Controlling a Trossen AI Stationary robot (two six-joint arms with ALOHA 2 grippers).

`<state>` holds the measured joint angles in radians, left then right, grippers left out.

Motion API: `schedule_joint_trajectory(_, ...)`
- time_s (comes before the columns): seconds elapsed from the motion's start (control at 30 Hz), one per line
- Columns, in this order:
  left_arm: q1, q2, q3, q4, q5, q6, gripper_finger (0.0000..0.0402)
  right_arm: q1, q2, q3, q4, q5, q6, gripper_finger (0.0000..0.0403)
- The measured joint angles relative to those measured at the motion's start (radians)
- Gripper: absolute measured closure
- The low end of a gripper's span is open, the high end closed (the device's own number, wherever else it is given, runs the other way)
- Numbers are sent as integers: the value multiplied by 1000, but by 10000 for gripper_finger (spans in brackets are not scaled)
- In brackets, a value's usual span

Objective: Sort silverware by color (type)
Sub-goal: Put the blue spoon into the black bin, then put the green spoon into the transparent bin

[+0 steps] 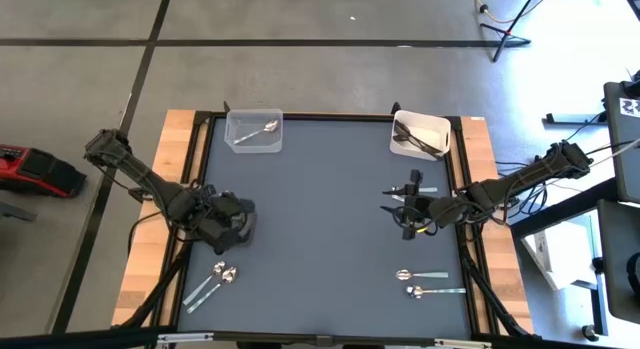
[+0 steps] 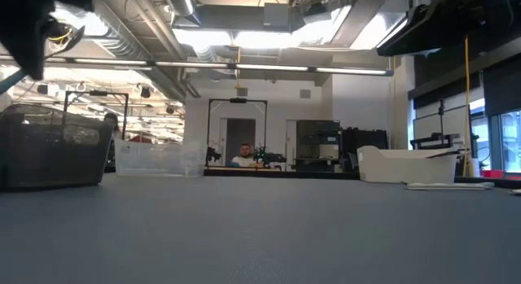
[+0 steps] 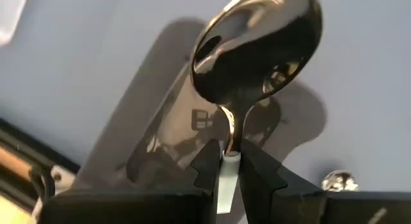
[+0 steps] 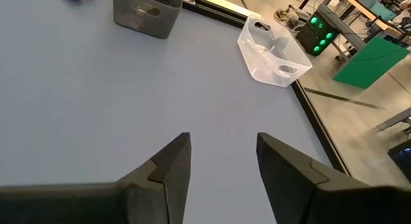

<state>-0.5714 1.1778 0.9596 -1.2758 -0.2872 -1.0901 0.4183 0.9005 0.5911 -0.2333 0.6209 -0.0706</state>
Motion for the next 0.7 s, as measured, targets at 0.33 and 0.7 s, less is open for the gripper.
schedule_joint_trajectory(0.33, -7, 0, -156, 18, 96, -101, 351, 0, 0, 1, 0, 0, 0, 235)
schedule_joint_trajectory(0.7, -7, 0, -169, 31, 114, -91, 287, 0, 0, 1, 0, 0, 0, 235)
